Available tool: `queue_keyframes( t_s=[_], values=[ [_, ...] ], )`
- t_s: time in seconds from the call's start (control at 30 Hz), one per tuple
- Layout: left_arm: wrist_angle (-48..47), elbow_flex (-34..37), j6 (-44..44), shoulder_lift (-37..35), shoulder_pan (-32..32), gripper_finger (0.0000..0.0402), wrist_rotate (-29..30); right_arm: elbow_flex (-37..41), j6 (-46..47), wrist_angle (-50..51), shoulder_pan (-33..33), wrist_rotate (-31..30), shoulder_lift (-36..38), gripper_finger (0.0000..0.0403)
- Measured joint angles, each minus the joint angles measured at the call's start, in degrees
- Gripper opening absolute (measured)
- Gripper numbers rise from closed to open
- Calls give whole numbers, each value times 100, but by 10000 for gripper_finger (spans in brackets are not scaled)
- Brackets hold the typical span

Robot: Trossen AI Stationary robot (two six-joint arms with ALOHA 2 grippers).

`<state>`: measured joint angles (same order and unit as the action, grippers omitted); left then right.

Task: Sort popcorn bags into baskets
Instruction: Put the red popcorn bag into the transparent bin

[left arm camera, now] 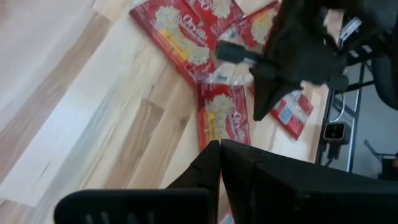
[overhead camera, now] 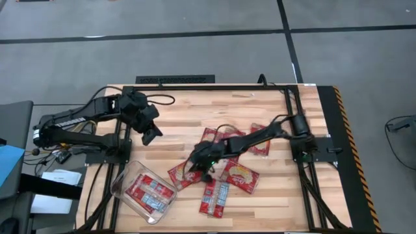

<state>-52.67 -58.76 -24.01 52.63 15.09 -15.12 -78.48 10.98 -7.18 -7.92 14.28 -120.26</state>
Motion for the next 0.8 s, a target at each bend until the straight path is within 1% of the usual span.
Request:
queue_keyframes(
  t_s=[0.13, 0.23, 0.33, 0.4, 0.47, 0.53, 0.6, 0.7, 0.8],
  values=[
    [-118, 0, 66, -32, -2, 0, -16, -743, -87, 1063, -155, -452, -453, 23],
    [-111, 0, 87, -67, -2, 0, -13, -1142, -226, 1816, -154, -736, -664, 18],
    [-71, 0, 5, -64, -4, 0, -19, -1350, -230, 2403, -51, -794, -764, 10],
    [-72, -1, -8, -64, -4, 0, -37, -1366, -239, 2559, 56, -871, -744, 9],
    [-70, 0, -39, -62, -7, 0, -15, -1363, -243, 2649, 217, -1097, -748, 13],
    [-36, 0, -141, -63, -7, 0, 124, -1359, -251, 2692, 438, -1317, -717, 21],
    [-37, 0, -241, -62, -7, 0, 422, -1355, -261, 2646, 727, -1402, -687, 29],
    [-34, 0, -123, -62, -4, 13, 662, -1491, -243, 2773, 1170, -1362, -687, 32],
    [-34, -2, 109, -44, -7, 48, 690, -1743, -247, 2808, 1441, -1077, -685, 25]
  ],
)
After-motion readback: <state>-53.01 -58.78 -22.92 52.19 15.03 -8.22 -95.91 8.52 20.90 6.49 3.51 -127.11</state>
